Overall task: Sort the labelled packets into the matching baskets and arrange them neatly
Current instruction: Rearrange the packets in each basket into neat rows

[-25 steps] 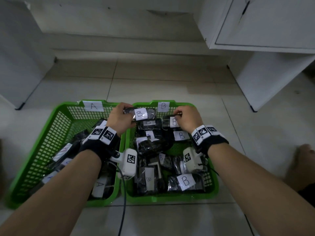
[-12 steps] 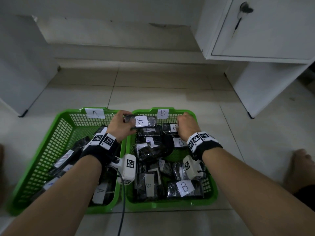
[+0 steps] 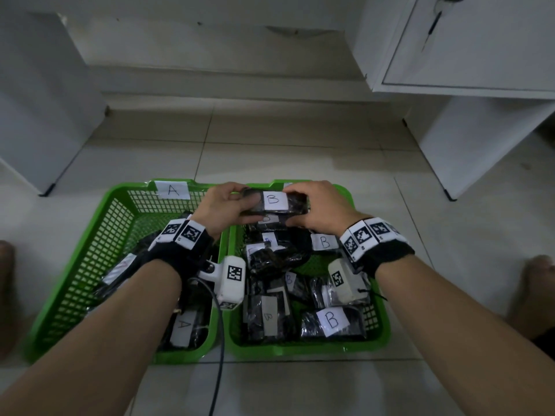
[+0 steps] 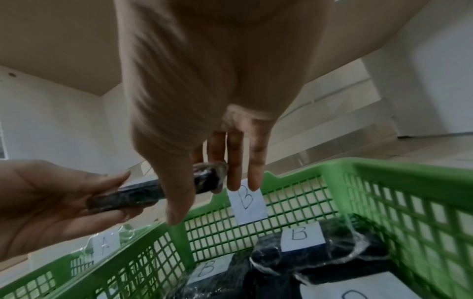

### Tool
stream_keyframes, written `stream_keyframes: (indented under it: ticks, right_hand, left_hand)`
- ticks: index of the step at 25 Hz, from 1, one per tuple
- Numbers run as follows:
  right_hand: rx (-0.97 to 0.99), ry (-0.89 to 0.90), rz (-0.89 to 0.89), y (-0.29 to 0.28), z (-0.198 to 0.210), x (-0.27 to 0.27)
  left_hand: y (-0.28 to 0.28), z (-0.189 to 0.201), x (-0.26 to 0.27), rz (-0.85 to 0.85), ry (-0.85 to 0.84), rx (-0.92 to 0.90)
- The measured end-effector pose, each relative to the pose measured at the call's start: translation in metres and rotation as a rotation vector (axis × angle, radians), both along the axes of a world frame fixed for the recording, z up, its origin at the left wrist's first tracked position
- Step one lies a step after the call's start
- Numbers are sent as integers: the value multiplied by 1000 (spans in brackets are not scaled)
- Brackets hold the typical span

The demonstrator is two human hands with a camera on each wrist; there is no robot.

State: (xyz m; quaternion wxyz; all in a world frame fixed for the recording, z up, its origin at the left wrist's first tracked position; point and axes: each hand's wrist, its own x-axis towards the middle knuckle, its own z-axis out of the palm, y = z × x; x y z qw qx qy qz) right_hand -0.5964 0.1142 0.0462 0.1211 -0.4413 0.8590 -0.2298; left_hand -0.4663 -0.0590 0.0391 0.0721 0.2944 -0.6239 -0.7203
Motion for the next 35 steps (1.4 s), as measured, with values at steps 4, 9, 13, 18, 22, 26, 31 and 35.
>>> stream_keyframes:
  ticks: [4, 9, 13, 18, 22, 26, 31, 35]
  right_hand:
    - [166, 123, -126, 28, -3, -10]
    - [403, 227, -124, 39, -20, -7]
    - [477, 303, -73, 33, -35, -1]
    - [466, 242, -56, 33, -37, 0]
    - [405, 135, -98, 38, -27, 0]
    - [295, -144, -153, 51, -16, 6]
    - [218, -448, -76, 62, -9, 36]
    - [4, -508, -95, 62, -6, 55]
  left_hand:
    - [17, 3, -12, -351, -187, -573]
    - [32, -11, -10, -732, -427, -926]
    - [35, -19, 0, -854, -483, -945]
    - [35, -19, -2, -862, -489, -947]
    - [43, -17, 0, -843, -503, -983]
    - [53, -18, 10, -762, -360, -1025]
    - [58, -15, 27, -614, -69, -975]
    - [57, -11, 34, -516, 30, -998]
